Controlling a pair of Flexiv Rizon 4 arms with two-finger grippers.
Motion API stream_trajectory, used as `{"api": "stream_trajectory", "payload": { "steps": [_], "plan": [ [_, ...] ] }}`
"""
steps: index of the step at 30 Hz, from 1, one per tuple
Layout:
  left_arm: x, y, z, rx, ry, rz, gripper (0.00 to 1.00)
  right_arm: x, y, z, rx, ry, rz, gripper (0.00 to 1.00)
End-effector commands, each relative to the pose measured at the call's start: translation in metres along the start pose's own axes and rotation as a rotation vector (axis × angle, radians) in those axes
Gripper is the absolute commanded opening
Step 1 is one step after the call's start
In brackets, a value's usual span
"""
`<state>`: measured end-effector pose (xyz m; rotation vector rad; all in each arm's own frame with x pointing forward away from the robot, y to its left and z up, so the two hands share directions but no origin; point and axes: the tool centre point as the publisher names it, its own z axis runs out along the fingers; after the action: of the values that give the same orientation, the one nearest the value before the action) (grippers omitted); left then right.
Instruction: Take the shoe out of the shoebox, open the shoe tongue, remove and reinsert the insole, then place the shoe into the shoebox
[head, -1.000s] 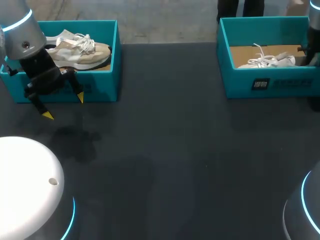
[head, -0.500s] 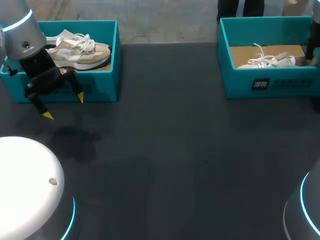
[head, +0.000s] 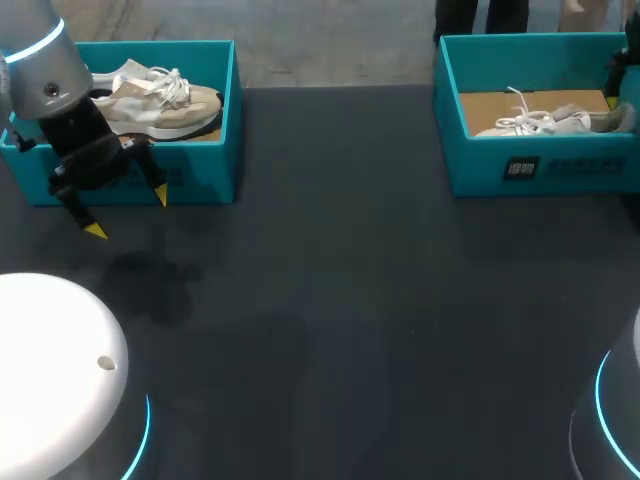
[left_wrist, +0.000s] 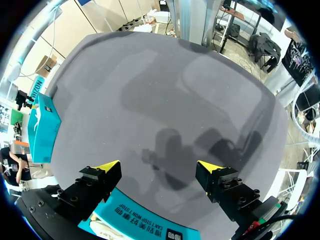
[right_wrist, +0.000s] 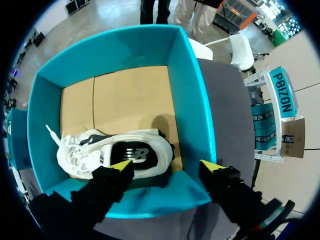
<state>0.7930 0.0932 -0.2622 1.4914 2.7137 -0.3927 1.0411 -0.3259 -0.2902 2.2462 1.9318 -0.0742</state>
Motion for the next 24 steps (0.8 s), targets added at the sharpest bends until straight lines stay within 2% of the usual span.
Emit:
{"api": "stream_trajectory", "payload": {
  "steps": [1, 6, 11, 19, 24],
  "plan": [
    [0.0, 0.0, 0.0, -0.002, 0.002, 0.0, 1.0, 0.0, -0.007, -0.023, -0.009, 0.01, 0.003, 1.0],
    [0.0, 0.0, 0.0, -0.002, 0.002, 0.0, 1.0, 0.007, -0.015, -0.046, -0.01, 0.032, 0.006, 1.0],
    [0.0, 0.0, 0.0, -0.002, 0.002, 0.0, 1.0, 0.019, -0.033, -0.064, 0.006, 0.046, 0.006, 1.0],
    [0.0, 0.0, 0.0, -0.002, 0.002, 0.0, 1.0, 0.032, -0.063, -0.084, 0.015, 0.078, 0.046, 1.0],
    [0.0, 0.0, 0.0, -0.002, 0.002, 0.0, 1.0, 0.038, -0.081, -0.089, 0.028, 0.111, 0.064, 1.0]
  ]
}}
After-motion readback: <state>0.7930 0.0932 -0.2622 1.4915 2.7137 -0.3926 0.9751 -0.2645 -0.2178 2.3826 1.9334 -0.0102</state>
